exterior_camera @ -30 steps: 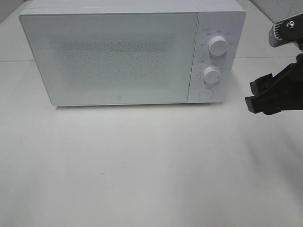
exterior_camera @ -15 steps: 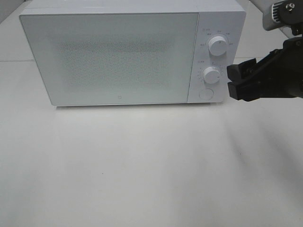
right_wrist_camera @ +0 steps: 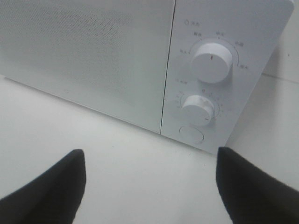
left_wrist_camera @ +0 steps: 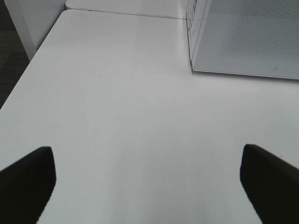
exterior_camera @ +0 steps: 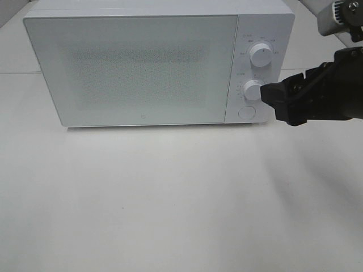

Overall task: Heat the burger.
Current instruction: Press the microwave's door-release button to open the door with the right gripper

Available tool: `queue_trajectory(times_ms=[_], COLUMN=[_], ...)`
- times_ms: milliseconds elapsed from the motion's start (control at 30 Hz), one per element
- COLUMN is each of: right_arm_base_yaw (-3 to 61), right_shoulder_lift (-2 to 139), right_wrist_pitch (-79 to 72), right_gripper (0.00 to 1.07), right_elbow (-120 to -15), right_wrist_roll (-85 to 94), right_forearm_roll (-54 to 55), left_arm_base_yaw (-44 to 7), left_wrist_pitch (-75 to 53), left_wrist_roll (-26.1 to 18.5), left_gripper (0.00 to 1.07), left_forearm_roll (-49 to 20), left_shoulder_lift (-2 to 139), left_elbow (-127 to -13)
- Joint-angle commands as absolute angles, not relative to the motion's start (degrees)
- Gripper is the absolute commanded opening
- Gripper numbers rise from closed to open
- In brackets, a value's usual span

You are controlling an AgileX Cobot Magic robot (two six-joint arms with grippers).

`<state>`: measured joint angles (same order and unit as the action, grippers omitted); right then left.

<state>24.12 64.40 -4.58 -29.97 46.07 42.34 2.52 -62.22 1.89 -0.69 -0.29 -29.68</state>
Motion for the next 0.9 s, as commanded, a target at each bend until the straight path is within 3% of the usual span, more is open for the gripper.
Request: queue_trajectory(times_ms=[33, 167, 200, 400, 900], right_arm_base_yaw=[20.8, 19.4, 19.3, 19.3, 19.6], right_shoulder_lift=[63.9, 63.9, 63.7, 60.3, 43.2], right_wrist_pitch=[5.2, 10.8, 13.5, 22.4, 38.2], right_gripper=[0.76, 0.76, 0.76, 0.76, 0.77], right_elbow=[-32.0, -34.0, -35.5, -38.3, -38.6], right_wrist_roll=[39.6, 31.1, 24.2, 3.8, 0.7], right_forearm_roll=[35.2, 26.1, 18.5, -0.8, -3.9], left_arm_base_yaw=[2.7, 2.7, 2.7, 2.7, 2.7], left_wrist_pitch=[-61.2, -61.2, -61.2, -61.2, -61.2], left_wrist_roll=[1.8, 1.8, 1.8, 1.8, 1.8], left_gripper=[1.00, 1.00, 1.00, 1.00, 1.00], left_forearm_roll=[-0.7, -0.7, -0.7, -0.7, -0.7], left_shoulder_lift=[-0.9, -0.9, -0.9, -0.9, -0.9], left_elbow=[-29.5, -29.5, -29.5, -29.5, -29.5])
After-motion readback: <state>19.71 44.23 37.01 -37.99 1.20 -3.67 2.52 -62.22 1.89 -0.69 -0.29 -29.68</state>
